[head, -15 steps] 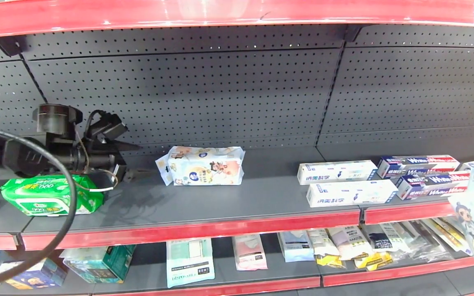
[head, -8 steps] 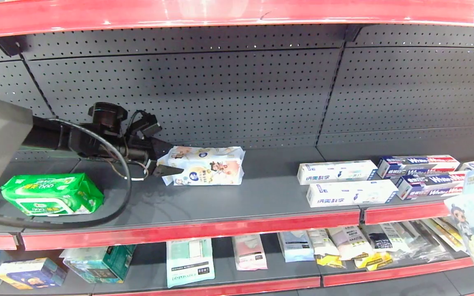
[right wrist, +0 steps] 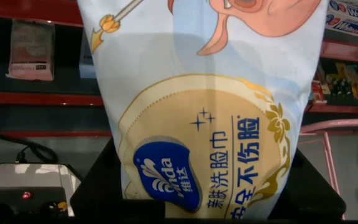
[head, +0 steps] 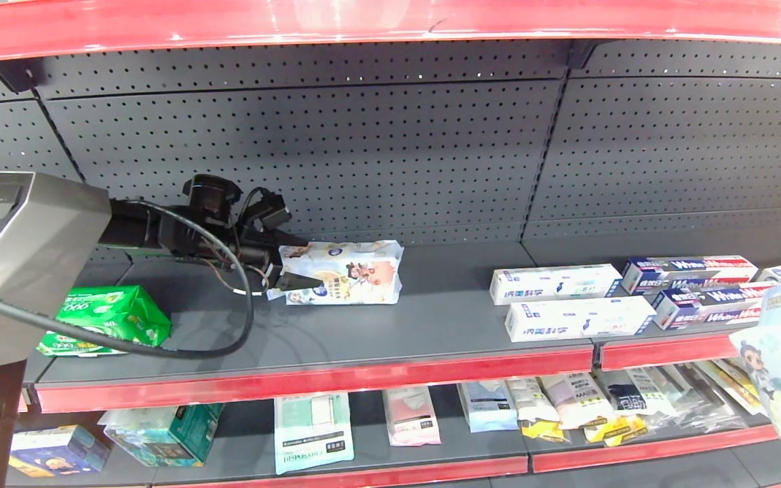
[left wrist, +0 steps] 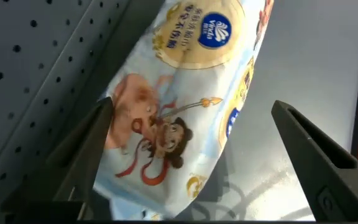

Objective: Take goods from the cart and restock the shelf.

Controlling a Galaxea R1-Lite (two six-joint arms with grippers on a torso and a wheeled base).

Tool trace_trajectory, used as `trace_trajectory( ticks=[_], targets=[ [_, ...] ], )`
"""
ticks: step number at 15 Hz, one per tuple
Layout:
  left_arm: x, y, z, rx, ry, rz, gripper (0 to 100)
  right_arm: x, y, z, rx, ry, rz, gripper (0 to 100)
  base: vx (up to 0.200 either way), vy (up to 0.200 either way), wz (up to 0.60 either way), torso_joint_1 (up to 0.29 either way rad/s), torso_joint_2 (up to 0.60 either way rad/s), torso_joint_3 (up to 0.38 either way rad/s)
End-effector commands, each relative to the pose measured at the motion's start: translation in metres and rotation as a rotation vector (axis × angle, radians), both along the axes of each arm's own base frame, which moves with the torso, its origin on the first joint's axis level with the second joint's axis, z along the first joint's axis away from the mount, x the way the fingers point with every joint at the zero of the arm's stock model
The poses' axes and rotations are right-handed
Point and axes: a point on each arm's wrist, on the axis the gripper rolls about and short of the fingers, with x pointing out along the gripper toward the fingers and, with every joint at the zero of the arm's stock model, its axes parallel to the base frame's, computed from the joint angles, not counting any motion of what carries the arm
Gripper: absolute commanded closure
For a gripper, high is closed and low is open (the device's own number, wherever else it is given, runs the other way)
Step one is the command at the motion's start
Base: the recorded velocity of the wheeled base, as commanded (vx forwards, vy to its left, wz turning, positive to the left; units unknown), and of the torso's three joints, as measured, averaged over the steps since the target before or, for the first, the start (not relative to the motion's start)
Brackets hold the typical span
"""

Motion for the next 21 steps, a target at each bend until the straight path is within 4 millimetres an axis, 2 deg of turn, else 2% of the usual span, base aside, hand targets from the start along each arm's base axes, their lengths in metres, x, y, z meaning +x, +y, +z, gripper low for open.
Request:
trace_trajectory(
  ticks=[1,4,8,11,14,17,21],
  targets=[
    [0.002,-0.002,-0.004,0.001,0.006,-0.003,0,0.001,0.0,-0.001,-0.001,0.006,-0.001,100,0.0,0.0,0.0,0.0,0.0,0.0],
    [0.011,-0.005,-0.003,-0.002,-0.02,-0.009,0,0.001,0.0,-0.001,-0.012,0.009,-0.008,100,0.0,0.0,0.0,0.0,0.0,0.0],
    [0.012,-0.003,0.034,0.009,0.005,-0.012,0,0.002,0.0,-0.001,-0.018,0.016,-0.005,100,0.0,0.0,0.0,0.0,0.0,0.0],
    [0.013,0.004,0.038,0.02,-0.01,-0.009,0,0.003,0.0,-0.001,-0.019,0.02,-0.006,100,0.0,0.0,0.0,0.0,0.0,0.0],
    [0.018,0.012,0.028,0.024,0.002,0.005,0,0.006,-0.001,-0.001,-0.017,0.027,-0.004,100,0.0,0.0,0.0,0.0,0.0,0.0],
    [0.027,0.011,0.007,0.051,-0.008,-0.025,0,0.007,-0.001,-0.002,-0.019,0.04,-0.005,100,0.0,0.0,0.0,0.0,0.0,0.0],
    [0.029,0.006,-0.011,0.058,0.035,-0.042,0,0.007,-0.001,-0.002,-0.031,0.045,0.0,100,0.0,0.0,0.0,0.0,0.0,0.0]
  ],
)
